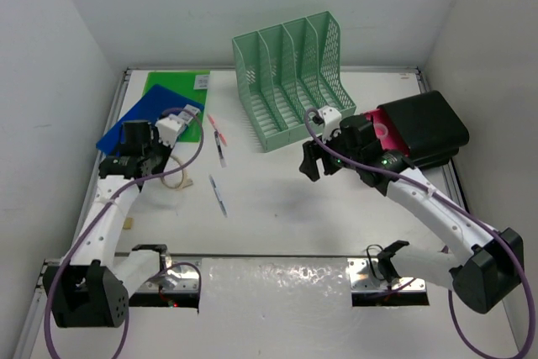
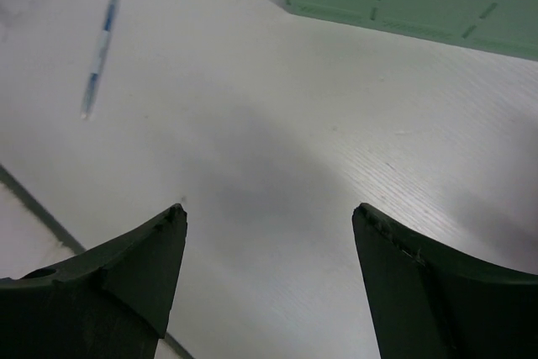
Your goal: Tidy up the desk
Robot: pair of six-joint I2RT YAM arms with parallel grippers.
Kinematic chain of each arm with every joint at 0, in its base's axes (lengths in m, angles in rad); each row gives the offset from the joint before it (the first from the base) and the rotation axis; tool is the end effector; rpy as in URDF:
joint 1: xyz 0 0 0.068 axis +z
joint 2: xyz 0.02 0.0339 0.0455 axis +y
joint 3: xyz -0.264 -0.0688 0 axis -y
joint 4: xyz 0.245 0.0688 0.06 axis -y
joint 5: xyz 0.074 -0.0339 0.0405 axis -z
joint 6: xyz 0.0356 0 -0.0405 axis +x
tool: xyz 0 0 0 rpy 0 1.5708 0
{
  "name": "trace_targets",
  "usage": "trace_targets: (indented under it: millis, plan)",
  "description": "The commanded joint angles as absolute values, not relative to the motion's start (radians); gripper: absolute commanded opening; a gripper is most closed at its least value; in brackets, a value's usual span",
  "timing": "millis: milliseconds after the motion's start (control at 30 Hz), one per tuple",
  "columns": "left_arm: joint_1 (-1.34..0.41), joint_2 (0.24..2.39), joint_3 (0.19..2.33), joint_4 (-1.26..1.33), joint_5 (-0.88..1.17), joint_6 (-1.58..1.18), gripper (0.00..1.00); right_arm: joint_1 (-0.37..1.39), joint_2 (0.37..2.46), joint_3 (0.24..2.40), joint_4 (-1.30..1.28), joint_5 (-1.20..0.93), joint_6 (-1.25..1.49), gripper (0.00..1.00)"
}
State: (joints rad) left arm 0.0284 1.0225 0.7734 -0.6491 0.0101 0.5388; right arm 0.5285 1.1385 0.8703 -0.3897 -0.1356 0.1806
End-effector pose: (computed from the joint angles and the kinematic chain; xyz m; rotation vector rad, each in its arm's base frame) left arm 0.2028 0.0054 0.2508 0.6311 2.4018 0.2309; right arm 0.2117 0.1292 0.2793 -0.4684 2.2273 0.5326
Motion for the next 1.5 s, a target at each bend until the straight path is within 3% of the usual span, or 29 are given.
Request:
trace_targets:
  millis: [0,333,633,900,1033,1133,1167,1200,1233,1267,1300,1400,1467]
  plan:
    - [0.009,0.979,0.871,-0.695,0.091,0.457,0.0,0.549,1.114,0.861,-0.233,-0.323,0.236,0.77]
    - [0.009,0.893,0.948,-0.646,0.129,0.426,0.0,0.828,1.4,1.015,0.264,-0.432,0.461,0.77]
    - [0.009,0.827,0.969,-0.672,0.216,0.429,0.0,0.916,1.738,1.247,0.546,-0.503,0.652,0.85]
    - [0.009,0.779,0.954,-0.67,0.259,0.433,0.0,0.939,1.916,1.37,0.569,-0.466,0.721,0.73]
    - [0.009,0.785,0.953,-0.67,0.281,0.431,0.0,0.945,1.97,1.413,0.557,-0.449,0.739,0.51]
    - [0.009,0.785,0.953,-0.669,0.266,0.434,0.0,0.946,1.987,1.427,0.543,-0.44,0.742,0.26]
    - [0.009,0.785,0.951,-0.67,0.259,0.436,0.0,0.945,1.982,1.411,0.54,-0.424,0.738,0.1]
    - [0.009,0.788,0.948,-0.669,0.253,0.443,0.0,0.945,1.965,1.402,0.535,-0.413,0.727,0.02]
    - [0.009,0.795,0.948,-0.684,0.25,0.452,0.0,0.945,1.957,1.396,0.51,-0.402,0.72,0.0]
    - [0.009,0.799,0.95,-0.695,0.255,0.472,0.05,0.945,1.939,1.39,0.491,-0.391,0.706,0.0]
    - [0.009,0.811,0.953,-0.718,0.256,0.479,0.38,0.945,1.928,1.387,0.442,-0.39,0.668,0.0]
    - [0.009,0.821,0.956,-0.744,0.247,0.491,0.99,0.939,1.85,1.371,0.303,-0.335,0.55,0.0]
    - [0.009,0.818,0.96,-0.752,0.241,0.489,1.0,0.93,1.794,1.341,0.221,-0.269,0.47,0.0]
